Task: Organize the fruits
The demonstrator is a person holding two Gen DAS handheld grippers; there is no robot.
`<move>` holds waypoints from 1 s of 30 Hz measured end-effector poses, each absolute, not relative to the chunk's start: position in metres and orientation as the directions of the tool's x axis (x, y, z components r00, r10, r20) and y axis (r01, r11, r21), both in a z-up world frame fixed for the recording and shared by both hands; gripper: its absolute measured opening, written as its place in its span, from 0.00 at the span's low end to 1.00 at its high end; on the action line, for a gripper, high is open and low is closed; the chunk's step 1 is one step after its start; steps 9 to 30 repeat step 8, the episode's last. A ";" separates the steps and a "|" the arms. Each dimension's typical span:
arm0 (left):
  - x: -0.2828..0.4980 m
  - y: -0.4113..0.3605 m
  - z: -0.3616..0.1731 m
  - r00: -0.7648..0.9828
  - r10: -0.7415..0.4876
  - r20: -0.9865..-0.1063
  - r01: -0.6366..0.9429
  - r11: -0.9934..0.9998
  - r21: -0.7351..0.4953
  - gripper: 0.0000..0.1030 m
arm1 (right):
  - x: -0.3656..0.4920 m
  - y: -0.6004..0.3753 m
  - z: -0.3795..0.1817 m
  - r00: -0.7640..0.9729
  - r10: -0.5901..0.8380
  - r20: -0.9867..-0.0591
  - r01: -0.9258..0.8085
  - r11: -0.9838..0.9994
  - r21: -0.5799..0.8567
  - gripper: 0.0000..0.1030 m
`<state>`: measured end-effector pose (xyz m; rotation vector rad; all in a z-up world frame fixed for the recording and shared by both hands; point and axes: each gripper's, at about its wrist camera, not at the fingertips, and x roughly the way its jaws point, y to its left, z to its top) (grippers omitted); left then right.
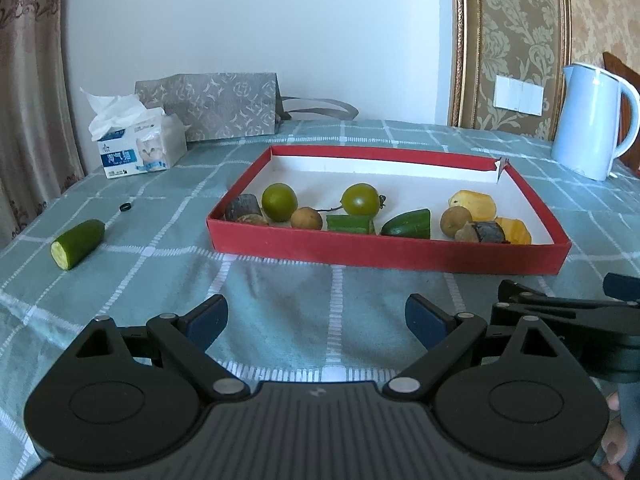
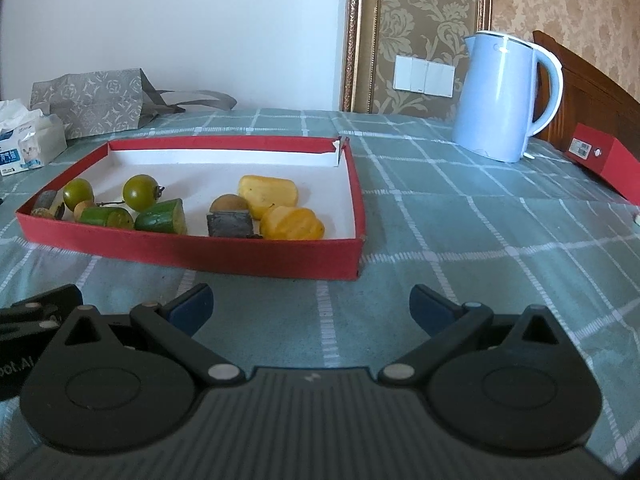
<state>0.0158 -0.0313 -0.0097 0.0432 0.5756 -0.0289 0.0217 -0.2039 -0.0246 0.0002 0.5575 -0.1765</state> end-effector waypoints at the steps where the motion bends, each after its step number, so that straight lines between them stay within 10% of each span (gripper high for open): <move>1: 0.015 -0.032 -0.010 0.842 -0.014 -0.539 0.040 0.999 0.036 0.93 | 0.022 -0.204 -0.024 0.833 -0.165 -0.528 0.166 0.985 -0.045 1.00; 30: 0.017 -0.034 -0.010 0.856 0.011 -0.516 0.033 0.997 0.075 0.93 | 0.024 -0.206 -0.025 0.829 -0.155 -0.537 0.160 0.986 -0.038 1.00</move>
